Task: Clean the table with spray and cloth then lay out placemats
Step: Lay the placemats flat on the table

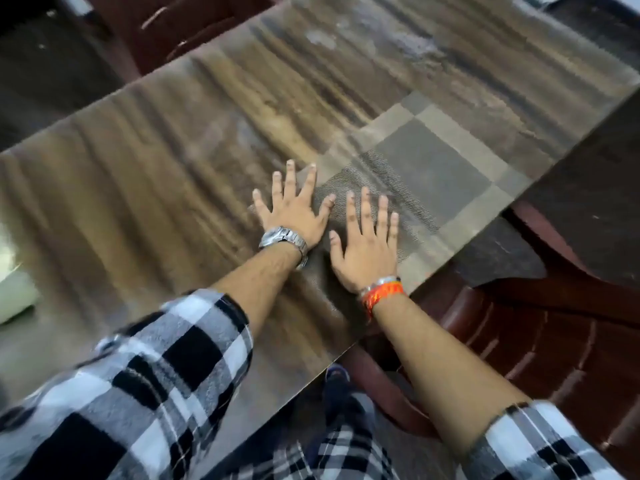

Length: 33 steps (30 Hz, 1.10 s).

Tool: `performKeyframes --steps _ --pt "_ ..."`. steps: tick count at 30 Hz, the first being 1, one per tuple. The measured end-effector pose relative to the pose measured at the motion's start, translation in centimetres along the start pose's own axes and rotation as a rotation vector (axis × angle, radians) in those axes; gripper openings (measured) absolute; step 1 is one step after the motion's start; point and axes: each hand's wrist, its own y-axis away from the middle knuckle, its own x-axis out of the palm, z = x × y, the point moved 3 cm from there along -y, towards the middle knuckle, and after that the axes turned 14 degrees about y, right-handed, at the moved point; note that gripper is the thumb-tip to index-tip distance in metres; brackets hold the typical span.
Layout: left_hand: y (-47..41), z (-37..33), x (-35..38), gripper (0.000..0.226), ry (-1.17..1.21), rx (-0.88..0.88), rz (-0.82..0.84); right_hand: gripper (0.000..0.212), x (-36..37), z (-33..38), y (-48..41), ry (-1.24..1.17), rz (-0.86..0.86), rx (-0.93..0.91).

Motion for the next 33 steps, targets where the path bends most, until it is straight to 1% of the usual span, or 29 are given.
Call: performKeyframes --steps 4,9,12,16,19,21,22,23,27,29,31,33 --pt "3.6 10.3 -5.6 0.064 -0.015 -0.185 -0.145 0.071 -0.9 11.5 0.7 -0.052 0.074 -0.332" --pt "10.8 24.5 -10.9 0.065 0.077 -0.427 -0.28 0.069 -0.9 25.0 4.4 -0.064 0.112 -0.608" --pt "16.3 33.1 -12.6 0.065 0.137 -0.552 -0.333 0.068 -0.3 32.9 7.8 -0.059 0.12 -0.729" --pt "23.6 45.5 -12.9 0.066 0.197 -0.732 -0.3 0.066 1.6 43.3 13.5 -0.047 0.161 -0.831" --pt "28.3 54.1 -12.3 0.067 0.252 -0.861 -0.241 0.066 4.0 50.2 16.8 0.029 0.12 -0.878" --pt "30.2 58.4 -11.6 0.067 0.293 -0.919 -0.192 0.066 5.6 53.3 17.9 0.103 0.09 -0.883" --pt "30.7 60.4 -11.3 0.068 0.322 -0.946 -0.17 0.065 6.7 54.7 18.3 0.137 0.105 -0.877" --pt "31.0 62.1 -10.7 0.069 0.354 -0.964 -0.149 0.065 8.0 55.6 18.4 0.159 0.156 -0.848" --pt "29.9 66.3 -8.7 0.073 0.478 -0.972 -0.077 0.054 13.4 55.9 17.1 0.112 0.463 -0.582" --pt "29.0 67.1 -7.7 0.072 0.564 -0.965 -0.091 0.051 15.5 55.0 16.0 0.141 0.531 -0.47" --pt "28.0 67.1 -7.0 0.067 0.635 -0.958 -0.11 0.053 16.8 54.0 14.8 0.163 0.586 -0.328" --pt "27.3 66.8 -6.7 0.06 0.672 -0.969 -0.157 0.055 17.6 53.6 14.2 0.129 0.627 -0.241"
